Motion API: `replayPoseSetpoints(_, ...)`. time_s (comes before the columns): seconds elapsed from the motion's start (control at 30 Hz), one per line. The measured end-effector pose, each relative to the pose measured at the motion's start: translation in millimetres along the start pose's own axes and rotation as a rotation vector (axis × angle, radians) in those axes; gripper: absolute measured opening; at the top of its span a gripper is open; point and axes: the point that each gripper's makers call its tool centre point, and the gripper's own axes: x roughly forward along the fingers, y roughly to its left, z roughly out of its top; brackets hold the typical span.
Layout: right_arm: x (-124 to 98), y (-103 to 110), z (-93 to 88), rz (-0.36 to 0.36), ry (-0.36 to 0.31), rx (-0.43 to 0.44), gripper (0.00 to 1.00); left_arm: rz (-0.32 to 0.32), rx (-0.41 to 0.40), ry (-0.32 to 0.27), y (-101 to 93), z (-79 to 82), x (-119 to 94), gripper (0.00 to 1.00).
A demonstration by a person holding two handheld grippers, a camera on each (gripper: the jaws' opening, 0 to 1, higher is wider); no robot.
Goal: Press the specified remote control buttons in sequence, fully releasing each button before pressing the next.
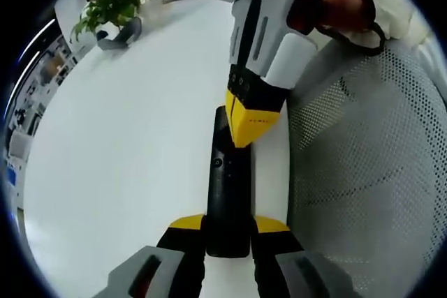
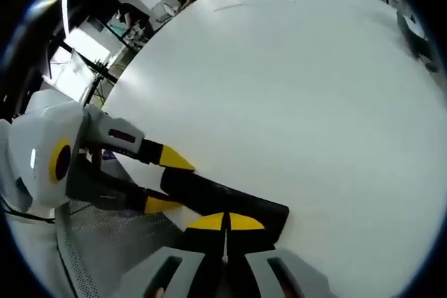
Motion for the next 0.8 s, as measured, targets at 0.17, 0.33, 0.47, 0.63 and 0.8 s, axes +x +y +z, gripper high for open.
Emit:
replayPoseSetpoints(0.17, -2.8, -0.7, -0.6, 0.008, -0.001, 0.017, 0.0, -0.004, 0.006, -0.001, 0.0, 0.0, -0.1, 0.24)
replayPoseSetpoints(0.33, -0.1, -1.6, -6.5, -0.001, 0.029, 0.02, 0.0, -0.005, 0.009, 0.004, -0.2, -0.1, -0.2, 0.24)
replayPoseSetpoints(0.47, -0.3, -0.8, -7.2, -0.001, 0.031, 0.015, 0.0, -0.004, 0.01, 0.004, -0.4, -0.2, -0.3, 0.24)
replayPoseSetpoints(0.63, 0.1, -0.9, -7.3, 0.0, 0.031, 0.025, 0.0, -0.006, 0.017, 0.008, -0.7, 0.0, -0.3, 0.24)
replayPoseSetpoints(0.8, 0.9, -1.1, -7.3, -0.025, 0.042, 0.013, 0.0, -0.009, 0.018, 0.008, -0.8, 0.0, -0.4, 0.24)
